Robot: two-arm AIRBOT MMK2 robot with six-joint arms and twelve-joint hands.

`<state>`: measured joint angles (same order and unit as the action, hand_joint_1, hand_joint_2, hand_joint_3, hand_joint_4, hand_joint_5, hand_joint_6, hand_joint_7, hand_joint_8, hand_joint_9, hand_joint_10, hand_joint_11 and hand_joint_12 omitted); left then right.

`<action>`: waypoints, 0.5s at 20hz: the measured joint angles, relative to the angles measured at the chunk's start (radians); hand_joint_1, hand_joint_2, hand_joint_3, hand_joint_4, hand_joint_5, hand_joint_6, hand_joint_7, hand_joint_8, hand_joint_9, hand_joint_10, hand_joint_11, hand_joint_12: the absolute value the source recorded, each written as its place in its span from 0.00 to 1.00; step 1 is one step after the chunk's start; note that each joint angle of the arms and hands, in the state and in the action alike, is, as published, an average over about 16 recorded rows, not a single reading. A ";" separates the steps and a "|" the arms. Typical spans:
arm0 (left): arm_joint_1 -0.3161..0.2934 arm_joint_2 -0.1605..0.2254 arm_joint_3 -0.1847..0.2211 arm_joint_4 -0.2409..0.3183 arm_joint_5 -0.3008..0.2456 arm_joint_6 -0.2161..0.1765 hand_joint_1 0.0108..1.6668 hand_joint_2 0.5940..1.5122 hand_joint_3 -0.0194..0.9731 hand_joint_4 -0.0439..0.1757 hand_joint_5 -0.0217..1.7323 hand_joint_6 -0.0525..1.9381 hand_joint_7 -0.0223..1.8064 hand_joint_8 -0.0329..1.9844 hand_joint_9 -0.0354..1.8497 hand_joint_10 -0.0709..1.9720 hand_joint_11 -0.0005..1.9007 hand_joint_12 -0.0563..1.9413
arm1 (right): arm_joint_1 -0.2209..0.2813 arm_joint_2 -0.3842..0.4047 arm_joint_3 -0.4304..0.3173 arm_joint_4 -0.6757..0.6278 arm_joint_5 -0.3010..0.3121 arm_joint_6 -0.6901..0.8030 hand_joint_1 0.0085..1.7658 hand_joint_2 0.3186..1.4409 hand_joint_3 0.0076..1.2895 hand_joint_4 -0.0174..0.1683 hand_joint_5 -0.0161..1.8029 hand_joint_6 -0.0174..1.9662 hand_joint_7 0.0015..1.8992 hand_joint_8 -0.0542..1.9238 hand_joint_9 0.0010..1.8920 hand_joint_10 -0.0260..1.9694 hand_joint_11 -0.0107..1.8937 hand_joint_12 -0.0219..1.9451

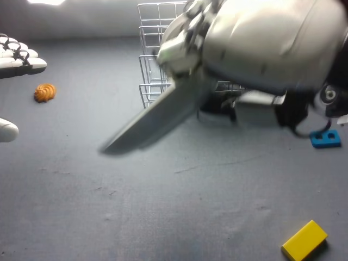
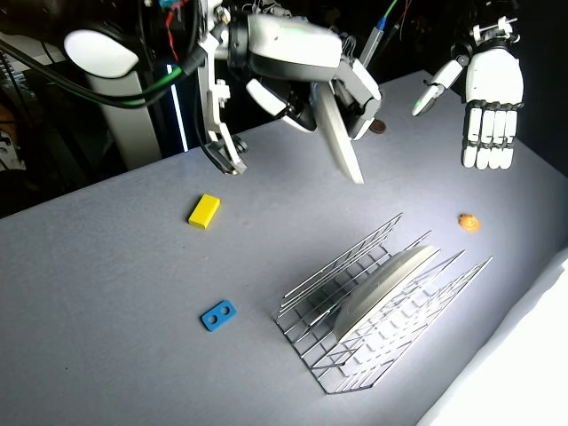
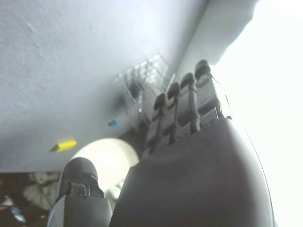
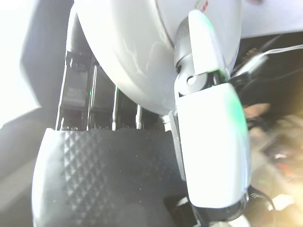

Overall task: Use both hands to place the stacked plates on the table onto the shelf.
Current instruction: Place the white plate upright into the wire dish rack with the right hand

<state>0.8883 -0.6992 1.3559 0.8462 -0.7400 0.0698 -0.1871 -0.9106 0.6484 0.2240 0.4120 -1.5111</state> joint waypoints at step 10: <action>-0.013 0.005 0.026 0.118 -0.173 0.012 0.00 0.54 0.02 0.21 0.03 0.04 0.03 0.02 0.03 0.01 0.01 0.04 | 0.158 0.041 0.084 0.306 -0.121 0.133 0.65 0.68 0.00 0.09 0.39 0.68 0.49 0.62 0.50 0.38 0.36 0.64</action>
<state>0.8757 -0.6945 1.3819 0.9640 -0.9126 0.0816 -0.0295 -0.8698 0.7329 0.5301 0.2914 -1.3784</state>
